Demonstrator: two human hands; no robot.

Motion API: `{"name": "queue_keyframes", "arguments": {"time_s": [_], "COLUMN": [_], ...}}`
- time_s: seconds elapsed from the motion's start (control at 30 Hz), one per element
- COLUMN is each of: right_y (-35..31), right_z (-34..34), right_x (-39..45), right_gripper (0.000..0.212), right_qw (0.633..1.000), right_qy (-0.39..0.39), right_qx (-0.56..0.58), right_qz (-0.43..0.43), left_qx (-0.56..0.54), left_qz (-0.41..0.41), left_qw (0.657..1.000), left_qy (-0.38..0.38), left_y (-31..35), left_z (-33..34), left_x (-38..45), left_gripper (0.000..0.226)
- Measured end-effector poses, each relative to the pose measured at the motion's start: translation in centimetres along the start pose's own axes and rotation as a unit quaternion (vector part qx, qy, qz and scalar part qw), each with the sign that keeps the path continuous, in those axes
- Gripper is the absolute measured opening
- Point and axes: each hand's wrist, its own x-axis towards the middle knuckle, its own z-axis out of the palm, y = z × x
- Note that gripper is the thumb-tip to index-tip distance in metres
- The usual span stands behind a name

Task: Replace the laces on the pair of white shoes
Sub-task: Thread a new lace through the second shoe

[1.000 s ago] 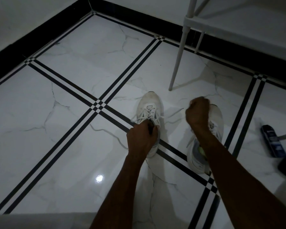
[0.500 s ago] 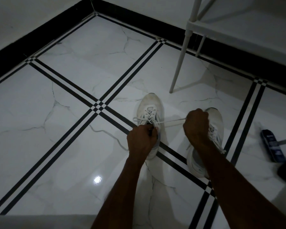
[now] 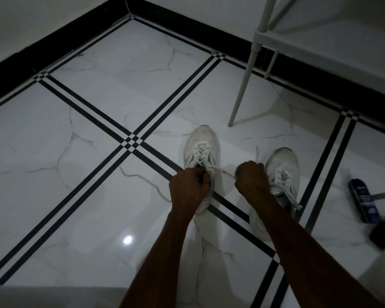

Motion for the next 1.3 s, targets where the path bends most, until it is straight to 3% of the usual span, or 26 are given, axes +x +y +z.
{"name": "queue_keyframes", "arguments": {"time_s": [0.07,0.1,0.2,0.27,0.4,0.53,0.6,0.63,0.73,0.83,0.93,1.0,1.07,1.3], "right_y": [-1.2,-1.8,-3.3,-2.7,-1.1,-1.8,-2.5,-2.8,-4.0,-4.6,-5.3,-6.0,-6.5,-6.5], "right_z": [-0.7,-1.0,-1.5,-0.7,1.1,-0.5,-1.4,-1.9,-2.9,-2.0,-1.2,-1.1,-1.1,-0.6], "right_x": [0.7,1.0,1.2,1.2,0.4,-0.5,-0.6,-0.5,-0.1,0.0,0.1,0.1,-0.1,-0.4], "right_gripper": [0.039,0.041,0.012,0.012,0.016,0.030,0.016,0.018,0.055,0.070,0.046,0.028,0.015,0.015], "right_qw": [0.990,0.982,0.976,0.984,0.992,0.976,0.971,0.972,0.970,0.940,0.869,0.816,0.787,0.777], "right_qy": [-0.099,-0.106,-0.034,-0.014,-0.047,0.012,0.057,0.056,-0.046,-0.109,-0.091,-0.087,-0.075,-0.045], "right_qx": [0.092,0.137,0.177,0.143,0.106,0.214,0.230,0.229,0.236,0.312,0.457,0.538,0.582,0.598], "right_qz": [-0.035,-0.070,-0.120,-0.104,-0.055,-0.050,-0.039,-0.027,0.024,0.085,0.168,0.192,0.192,0.192], "left_qx": [0.001,0.002,-0.001,-0.004,0.018,-0.032,-0.069,-0.080,-0.077,-0.079,-0.097,-0.123,-0.149,-0.191], "left_qz": [0.004,0.005,0.001,-0.003,-0.019,-0.032,-0.073,-0.100,-0.180,-0.210,-0.193,-0.196,-0.227,-0.321], "left_qw": [1.000,1.000,1.000,1.000,1.000,0.999,0.992,0.986,0.971,0.965,0.966,0.963,0.953,0.917], "left_qy": [0.003,0.003,-0.001,0.000,0.011,0.029,0.081,0.107,0.135,0.135,0.139,0.135,0.133,0.138], "left_y": [0.0,0.0,0.0,-0.1,-0.2,-0.1,0.3,0.6,0.5,-0.5,-0.5,-0.3,-0.1,-0.4], "left_z": [-0.2,-0.2,-0.1,-0.1,0.2,0.1,-0.1,-0.3,-0.5,-0.1,0.1,0.0,-0.1,0.6], "left_x": [0.0,0.1,0.1,0.1,0.1,-0.3,-0.6,-0.6,-0.4,0.1,0.4,0.8,1.2,1.7], "left_gripper": [0.038,0.039,0.042,0.041,0.029,0.025,0.022,0.023,0.024,0.032,0.039,0.040,0.043,0.060]}}
